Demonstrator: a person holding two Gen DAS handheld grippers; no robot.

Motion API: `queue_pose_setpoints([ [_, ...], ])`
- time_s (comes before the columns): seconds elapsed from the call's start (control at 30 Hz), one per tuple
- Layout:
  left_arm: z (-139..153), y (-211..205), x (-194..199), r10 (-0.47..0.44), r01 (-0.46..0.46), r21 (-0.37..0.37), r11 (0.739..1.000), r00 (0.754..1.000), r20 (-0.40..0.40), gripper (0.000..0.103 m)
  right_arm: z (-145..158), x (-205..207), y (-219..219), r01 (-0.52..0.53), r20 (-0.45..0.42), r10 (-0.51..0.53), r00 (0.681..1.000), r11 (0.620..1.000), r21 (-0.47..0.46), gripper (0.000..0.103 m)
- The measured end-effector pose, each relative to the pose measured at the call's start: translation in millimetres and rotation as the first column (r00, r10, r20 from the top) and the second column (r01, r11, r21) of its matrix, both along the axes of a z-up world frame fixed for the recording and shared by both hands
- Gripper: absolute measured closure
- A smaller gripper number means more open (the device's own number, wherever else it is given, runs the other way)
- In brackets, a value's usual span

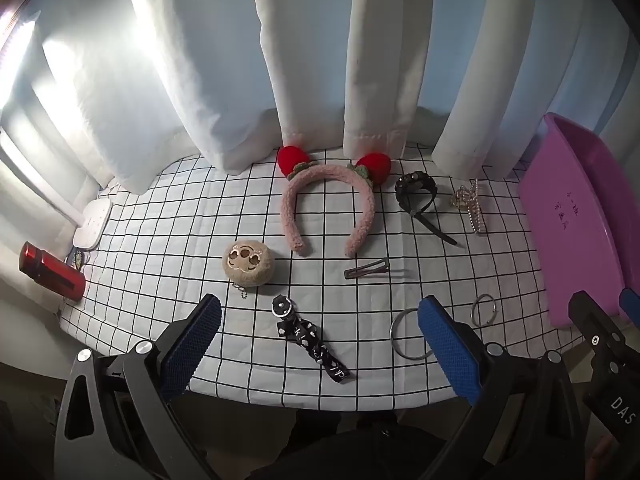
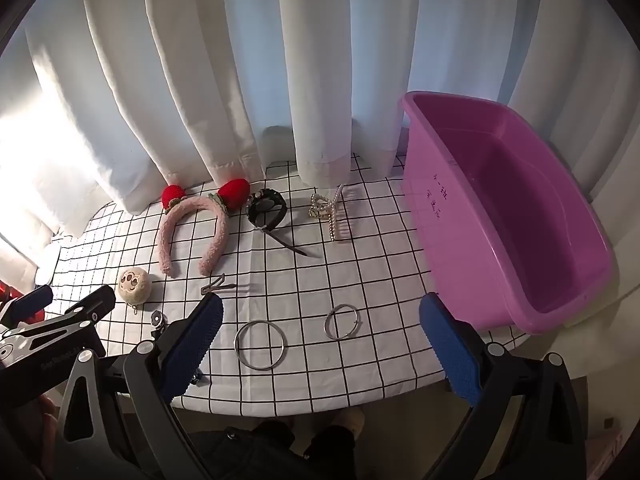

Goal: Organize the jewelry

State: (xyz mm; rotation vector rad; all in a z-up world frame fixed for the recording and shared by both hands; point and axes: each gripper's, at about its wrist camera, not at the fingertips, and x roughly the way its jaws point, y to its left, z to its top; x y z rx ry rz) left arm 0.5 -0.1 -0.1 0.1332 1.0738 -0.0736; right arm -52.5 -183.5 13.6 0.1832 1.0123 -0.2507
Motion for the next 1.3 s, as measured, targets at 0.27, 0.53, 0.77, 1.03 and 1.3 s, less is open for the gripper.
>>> queue_pose_setpoints([
  [0.27,0.3,-4.2,-3.5,0.002,-0.002,0.001,1.0,1.0,0.01,0.006,-1.5,-1.3,1.1,0.005,-0.001,-0.005,1.0,1.0,0.004,0.009],
  [0.53,0.6,2.1,-1.0,0.012,-0.012,-0.005,1.0,1.0,0.017,0.006,-2.1,0.2,1.9,-0.002,0.0,0.002,1.0,1.0,0.003,0.009],
  [0.77,0.9,2.0,-0.6,0.014,-0.014,-0.004,1.0,1.0,0.019,0.006,-0.6,-0.7,2.5,-0.006,0.004,0.006,1.0,1.0,-0.001,0.009],
  [1.03,0.4,1.7,-0.5,0.012,-0.012,-0.004,1.0,1.0,0.019,0.006,-1.0,-0.2,1.7,-0.004,0.002,0.004,1.0,1.0,0.003,0.009],
  [1.3,0.2,1.6,-0.8,0.013,-0.013,-0.005,1.0,1.0,0.019,0.006,-0.8,0.0,1.8,-0.003,0.002,0.003,1.0,1.0,0.001,0.009],
])
